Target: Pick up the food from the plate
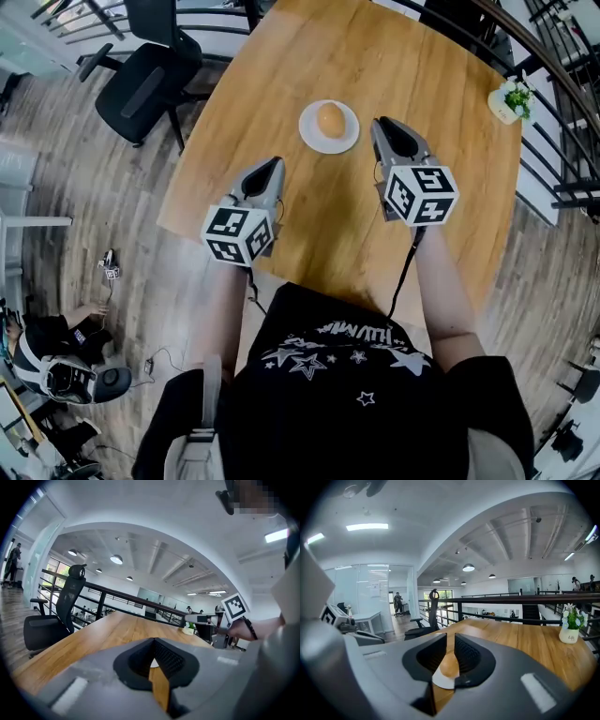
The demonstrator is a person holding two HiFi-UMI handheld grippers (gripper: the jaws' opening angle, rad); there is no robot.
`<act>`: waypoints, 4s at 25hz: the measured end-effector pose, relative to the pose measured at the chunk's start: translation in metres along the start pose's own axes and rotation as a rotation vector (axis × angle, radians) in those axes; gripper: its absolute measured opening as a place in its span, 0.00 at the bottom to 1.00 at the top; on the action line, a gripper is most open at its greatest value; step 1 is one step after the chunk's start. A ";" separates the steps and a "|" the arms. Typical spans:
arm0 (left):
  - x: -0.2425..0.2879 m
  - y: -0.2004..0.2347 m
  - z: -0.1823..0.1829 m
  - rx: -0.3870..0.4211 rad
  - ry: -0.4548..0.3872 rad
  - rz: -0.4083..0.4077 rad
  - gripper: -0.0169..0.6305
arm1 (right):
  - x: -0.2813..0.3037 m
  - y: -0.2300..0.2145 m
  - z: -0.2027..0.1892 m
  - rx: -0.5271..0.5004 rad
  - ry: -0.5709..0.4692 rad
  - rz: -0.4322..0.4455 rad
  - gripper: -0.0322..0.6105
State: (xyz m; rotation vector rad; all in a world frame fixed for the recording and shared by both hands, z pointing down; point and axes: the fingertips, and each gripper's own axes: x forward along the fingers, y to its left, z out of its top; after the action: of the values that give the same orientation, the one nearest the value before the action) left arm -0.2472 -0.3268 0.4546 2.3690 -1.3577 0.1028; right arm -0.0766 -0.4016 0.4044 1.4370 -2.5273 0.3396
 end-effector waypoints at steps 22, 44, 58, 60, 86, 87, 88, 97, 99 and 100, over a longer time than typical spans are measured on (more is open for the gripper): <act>0.061 0.047 -0.021 -0.058 0.082 -0.028 0.03 | 0.104 -0.008 -0.111 0.054 0.245 -0.032 0.63; 0.073 0.067 -0.052 -0.108 0.149 -0.004 0.03 | 0.146 0.003 -0.153 0.004 0.315 -0.022 0.68; 0.067 0.075 -0.056 -0.114 0.155 0.003 0.03 | 0.149 0.000 -0.154 0.001 0.322 -0.062 0.57; 0.066 0.075 -0.057 -0.115 0.157 0.001 0.03 | 0.148 0.001 -0.154 -0.006 0.329 -0.066 0.57; 0.021 0.037 -0.049 -0.085 0.107 -0.003 0.03 | 0.099 0.008 -0.105 0.049 0.246 -0.069 0.57; 0.018 0.034 -0.049 -0.084 0.104 -0.001 0.03 | 0.096 0.010 -0.102 0.054 0.237 -0.067 0.57; 0.015 0.032 -0.048 -0.084 0.100 0.001 0.03 | 0.092 0.011 -0.098 0.059 0.228 -0.064 0.57; -0.009 -0.001 -0.028 -0.057 0.053 0.018 0.03 | 0.044 0.010 -0.057 0.071 0.141 -0.037 0.57; -0.012 -0.010 -0.027 -0.052 0.046 0.023 0.03 | 0.035 0.010 -0.052 0.075 0.129 -0.026 0.57; -0.014 -0.014 -0.027 -0.051 0.042 0.027 0.03 | 0.031 0.010 -0.050 0.077 0.124 -0.019 0.57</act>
State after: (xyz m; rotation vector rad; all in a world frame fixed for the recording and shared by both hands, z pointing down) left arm -0.2388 -0.2991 0.4709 2.2946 -1.3572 0.1236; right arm -0.0966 -0.4064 0.4602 1.4187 -2.4251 0.5115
